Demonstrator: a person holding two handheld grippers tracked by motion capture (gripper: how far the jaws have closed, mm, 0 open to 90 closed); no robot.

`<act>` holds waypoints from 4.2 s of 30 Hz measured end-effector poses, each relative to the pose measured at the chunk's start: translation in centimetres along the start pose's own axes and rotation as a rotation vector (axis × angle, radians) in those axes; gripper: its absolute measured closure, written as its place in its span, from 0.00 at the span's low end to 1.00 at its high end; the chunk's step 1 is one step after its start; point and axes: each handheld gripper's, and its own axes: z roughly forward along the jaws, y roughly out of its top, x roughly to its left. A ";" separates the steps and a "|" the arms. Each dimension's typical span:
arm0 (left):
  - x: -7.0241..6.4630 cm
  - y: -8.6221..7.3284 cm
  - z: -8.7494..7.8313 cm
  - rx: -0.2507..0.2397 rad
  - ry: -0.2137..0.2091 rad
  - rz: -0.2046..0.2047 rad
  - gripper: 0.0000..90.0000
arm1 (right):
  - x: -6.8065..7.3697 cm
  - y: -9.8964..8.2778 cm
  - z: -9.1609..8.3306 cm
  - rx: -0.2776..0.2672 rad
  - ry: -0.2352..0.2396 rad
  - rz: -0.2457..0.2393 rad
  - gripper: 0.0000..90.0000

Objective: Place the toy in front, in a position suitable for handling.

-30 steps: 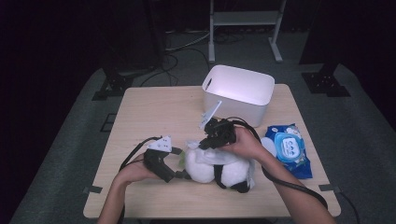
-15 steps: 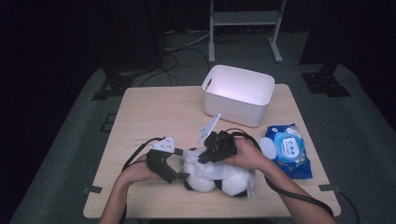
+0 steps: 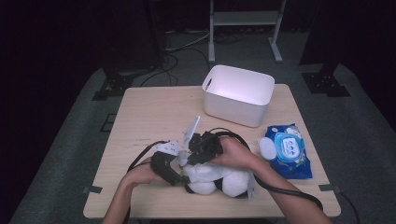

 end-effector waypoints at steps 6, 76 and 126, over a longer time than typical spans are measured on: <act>0.0 -0.1 0.0 0.000 0.000 -0.008 0.13 | -1.2 -0.5 -0.6 0.012 -0.035 0.032 0.94; -0.1 0.4 -0.2 0.007 0.015 0.012 0.13 | 0.4 -14.3 -9.4 -0.164 -0.111 0.227 0.90; -0.2 0.5 -0.2 0.021 0.010 0.009 0.13 | 0.1 -13.0 -8.7 -0.172 -0.117 0.224 0.91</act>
